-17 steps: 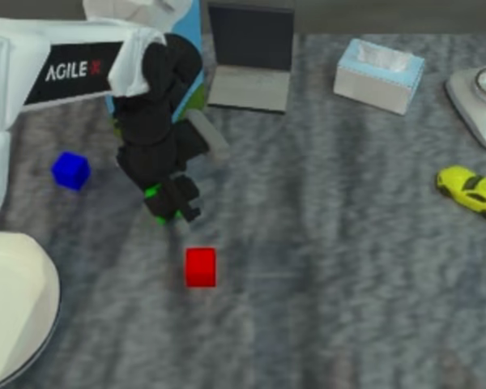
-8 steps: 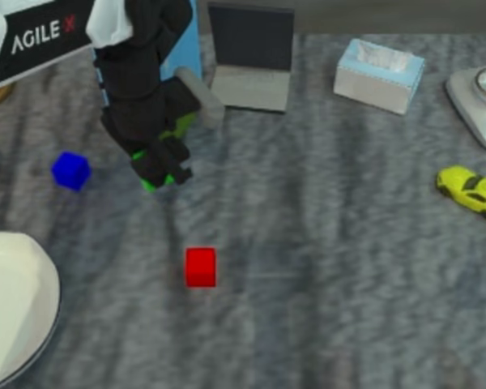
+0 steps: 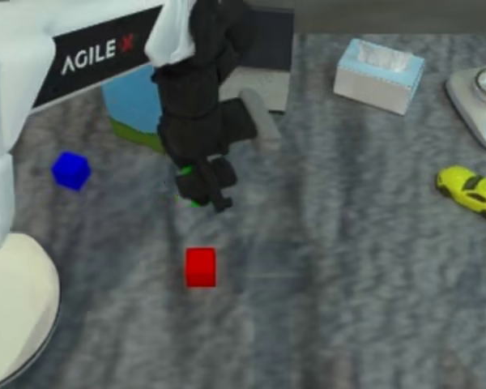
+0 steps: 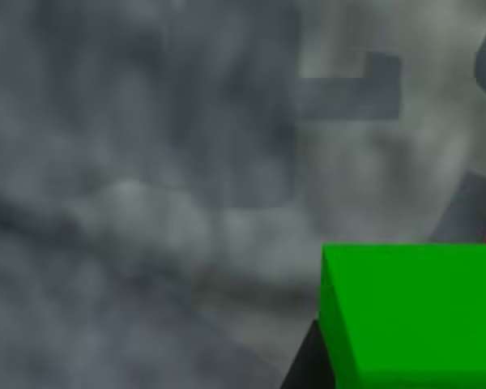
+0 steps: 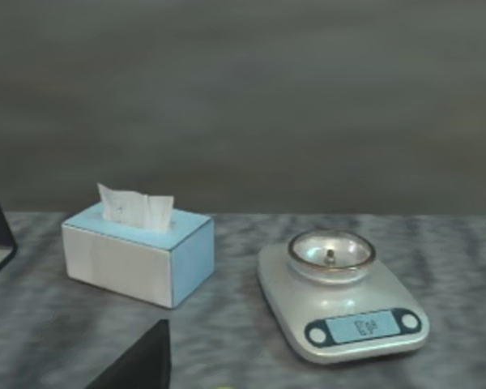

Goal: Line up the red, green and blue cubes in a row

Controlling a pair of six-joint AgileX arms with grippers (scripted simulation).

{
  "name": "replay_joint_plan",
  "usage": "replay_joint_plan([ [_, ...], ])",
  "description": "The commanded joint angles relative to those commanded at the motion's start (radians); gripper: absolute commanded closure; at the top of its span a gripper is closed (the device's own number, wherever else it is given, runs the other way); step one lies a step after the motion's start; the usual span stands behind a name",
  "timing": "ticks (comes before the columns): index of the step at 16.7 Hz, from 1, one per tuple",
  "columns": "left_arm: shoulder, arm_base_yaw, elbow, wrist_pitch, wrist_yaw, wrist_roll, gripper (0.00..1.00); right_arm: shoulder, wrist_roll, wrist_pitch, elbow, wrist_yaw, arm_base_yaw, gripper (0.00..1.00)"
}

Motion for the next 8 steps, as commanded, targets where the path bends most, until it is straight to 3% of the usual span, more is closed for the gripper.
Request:
replay_joint_plan([
  [4, -0.028, -0.172, -0.003, -0.019, -0.001, 0.088, 1.0, 0.0, 0.0, 0.0, 0.0, 0.0, 0.0, 0.0],
  [8, -0.038, -0.206, -0.007, -0.022, -0.002, 0.11, 1.0, 0.0, 0.0, 0.0, 0.0, 0.0, 0.0, 0.0],
])
